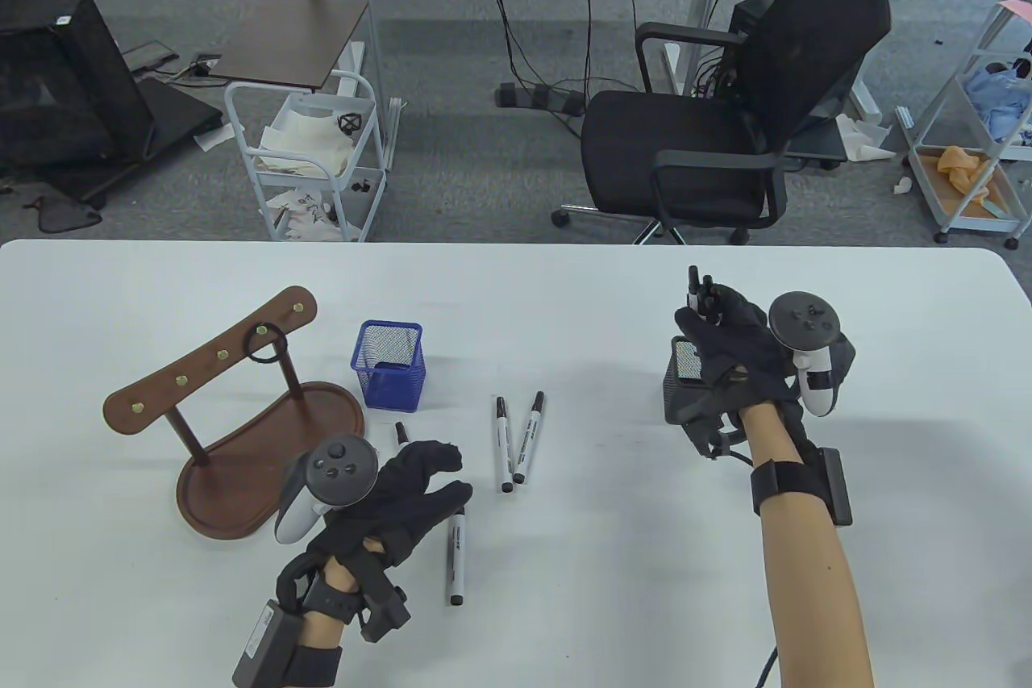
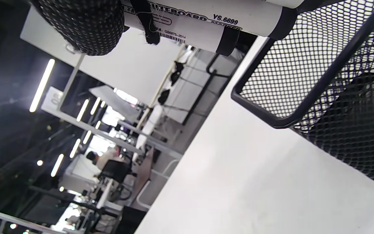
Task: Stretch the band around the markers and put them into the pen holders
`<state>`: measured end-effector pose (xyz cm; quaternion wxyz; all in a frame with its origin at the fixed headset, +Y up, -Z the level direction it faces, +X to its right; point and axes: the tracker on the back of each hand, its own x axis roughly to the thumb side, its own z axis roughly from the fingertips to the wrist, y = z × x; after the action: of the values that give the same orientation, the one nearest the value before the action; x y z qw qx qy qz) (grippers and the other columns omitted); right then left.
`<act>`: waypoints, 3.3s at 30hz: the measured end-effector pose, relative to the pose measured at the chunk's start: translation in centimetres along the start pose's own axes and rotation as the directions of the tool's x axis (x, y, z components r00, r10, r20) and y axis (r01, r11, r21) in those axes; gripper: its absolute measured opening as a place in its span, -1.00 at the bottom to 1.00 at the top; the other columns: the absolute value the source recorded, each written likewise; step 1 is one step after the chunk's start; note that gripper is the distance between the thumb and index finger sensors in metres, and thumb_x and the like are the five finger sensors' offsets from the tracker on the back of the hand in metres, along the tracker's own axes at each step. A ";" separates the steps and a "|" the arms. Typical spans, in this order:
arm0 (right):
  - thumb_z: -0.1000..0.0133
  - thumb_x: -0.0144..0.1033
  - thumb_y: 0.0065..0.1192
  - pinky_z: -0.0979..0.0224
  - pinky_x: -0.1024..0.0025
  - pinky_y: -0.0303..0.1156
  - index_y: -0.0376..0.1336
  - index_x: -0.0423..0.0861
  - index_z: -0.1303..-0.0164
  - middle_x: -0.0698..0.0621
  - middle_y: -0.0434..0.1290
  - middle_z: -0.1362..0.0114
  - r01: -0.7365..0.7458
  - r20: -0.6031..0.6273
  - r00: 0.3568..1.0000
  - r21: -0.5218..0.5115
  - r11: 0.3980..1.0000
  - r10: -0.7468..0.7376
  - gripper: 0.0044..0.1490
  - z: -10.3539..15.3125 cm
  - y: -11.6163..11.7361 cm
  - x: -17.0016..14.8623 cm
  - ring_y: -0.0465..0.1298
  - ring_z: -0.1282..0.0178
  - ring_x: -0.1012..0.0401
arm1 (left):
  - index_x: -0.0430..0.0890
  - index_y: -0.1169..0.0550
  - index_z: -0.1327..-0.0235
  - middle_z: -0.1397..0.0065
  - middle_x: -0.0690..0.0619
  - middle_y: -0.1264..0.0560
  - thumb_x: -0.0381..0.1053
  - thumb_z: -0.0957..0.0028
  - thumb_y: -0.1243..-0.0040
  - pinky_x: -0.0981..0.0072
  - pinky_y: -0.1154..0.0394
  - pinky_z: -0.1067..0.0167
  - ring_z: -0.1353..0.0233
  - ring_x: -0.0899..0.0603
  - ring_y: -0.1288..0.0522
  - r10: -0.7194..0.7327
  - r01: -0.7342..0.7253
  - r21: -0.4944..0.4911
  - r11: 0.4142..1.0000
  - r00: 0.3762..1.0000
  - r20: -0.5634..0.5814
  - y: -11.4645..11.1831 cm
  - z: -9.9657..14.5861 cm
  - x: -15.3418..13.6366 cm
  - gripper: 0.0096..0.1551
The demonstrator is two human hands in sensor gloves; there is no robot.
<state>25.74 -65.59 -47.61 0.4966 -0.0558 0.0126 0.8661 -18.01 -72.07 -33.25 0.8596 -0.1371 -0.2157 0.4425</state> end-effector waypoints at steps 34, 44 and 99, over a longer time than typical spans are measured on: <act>-0.13 -0.08 0.47 -0.58 -0.32 -0.49 -0.09 0.08 -0.61 -0.03 -0.17 -0.82 -0.312 -0.111 0.940 0.103 0.944 0.323 0.00 -1.6 1.7 -2.9 -0.35 -0.73 -0.11 | -0.30 -0.08 -0.66 -0.76 -0.44 -0.04 0.31 -0.28 -0.09 -0.58 0.00 -0.50 -0.68 -0.59 -0.02 -0.002 0.002 -0.013 1.000 1.000 -0.011 -0.3 -0.1 0.0 -0.01; -0.09 0.00 0.46 -0.65 -0.30 -0.39 -0.17 0.05 -0.66 -0.05 -0.16 -0.85 -0.349 -0.065 0.933 0.081 0.934 0.354 0.12 -0.5 1.2 -1.7 -0.29 -0.76 -0.09 | -0.28 -0.06 -0.68 -0.78 -0.44 0.00 0.32 -0.27 -0.10 -0.58 0.01 -0.50 -0.70 -0.60 0.02 -0.023 0.023 -0.008 1.000 1.000 -0.010 -0.3 -0.2 0.0 0.01; -0.06 0.05 0.42 -0.61 -0.38 -0.36 -0.09 0.01 -0.68 -0.14 -0.19 -0.87 -0.519 0.349 0.829 0.187 0.834 0.438 0.10 15.1 8.7 -3.5 -0.30 -0.76 -0.19 | -0.42 -0.04 -0.63 -0.71 -0.52 -0.09 0.16 -0.32 0.10 -0.57 -0.07 -0.45 -0.64 -0.65 -0.05 0.244 0.025 0.636 0.771 0.911 -0.332 9.4 3.0 -3.8 -0.10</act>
<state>18.74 -71.85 -32.49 0.2604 0.1467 0.0725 0.9515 -28.03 -69.66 -35.54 0.8529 0.0579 0.1310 0.5021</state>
